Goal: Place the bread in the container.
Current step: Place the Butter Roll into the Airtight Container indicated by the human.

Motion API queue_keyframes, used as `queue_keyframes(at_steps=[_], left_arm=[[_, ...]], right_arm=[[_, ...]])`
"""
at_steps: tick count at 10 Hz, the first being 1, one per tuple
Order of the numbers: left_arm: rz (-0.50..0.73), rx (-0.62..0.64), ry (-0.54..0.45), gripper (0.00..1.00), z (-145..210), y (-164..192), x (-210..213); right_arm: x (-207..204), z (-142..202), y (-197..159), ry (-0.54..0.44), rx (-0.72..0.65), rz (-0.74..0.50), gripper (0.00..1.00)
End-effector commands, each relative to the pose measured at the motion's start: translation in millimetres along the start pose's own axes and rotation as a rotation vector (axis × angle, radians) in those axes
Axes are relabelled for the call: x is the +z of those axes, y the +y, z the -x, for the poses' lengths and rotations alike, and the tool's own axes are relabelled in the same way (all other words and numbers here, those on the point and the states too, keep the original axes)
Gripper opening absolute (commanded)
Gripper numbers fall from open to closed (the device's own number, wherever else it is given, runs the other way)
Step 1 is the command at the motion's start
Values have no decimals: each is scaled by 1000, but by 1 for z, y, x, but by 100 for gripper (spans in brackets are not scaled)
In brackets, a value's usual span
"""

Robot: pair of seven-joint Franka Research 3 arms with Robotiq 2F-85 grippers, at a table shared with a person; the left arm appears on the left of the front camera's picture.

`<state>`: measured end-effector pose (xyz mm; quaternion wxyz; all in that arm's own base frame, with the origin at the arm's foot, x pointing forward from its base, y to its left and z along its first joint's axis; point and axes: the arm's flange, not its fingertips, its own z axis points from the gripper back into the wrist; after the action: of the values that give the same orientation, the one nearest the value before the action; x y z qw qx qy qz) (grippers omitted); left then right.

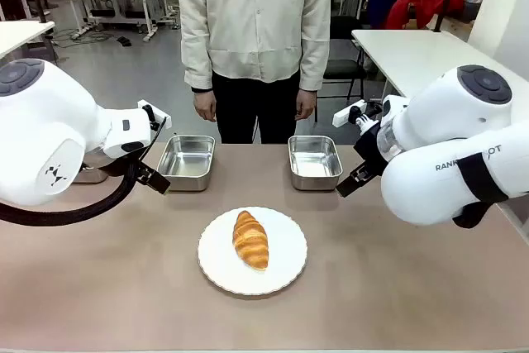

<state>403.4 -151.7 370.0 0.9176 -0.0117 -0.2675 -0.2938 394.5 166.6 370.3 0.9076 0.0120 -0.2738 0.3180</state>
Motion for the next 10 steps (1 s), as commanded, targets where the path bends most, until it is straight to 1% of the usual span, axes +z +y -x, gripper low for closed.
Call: queue_keyframes(at_steps=[1,10], left_arm=[[0,0,0,100,0,0,0],[0,0,0,100,0,0,0]], right_arm=[[0,0,0,0,0,0,100],[0,0,0,0,0,0,100]])
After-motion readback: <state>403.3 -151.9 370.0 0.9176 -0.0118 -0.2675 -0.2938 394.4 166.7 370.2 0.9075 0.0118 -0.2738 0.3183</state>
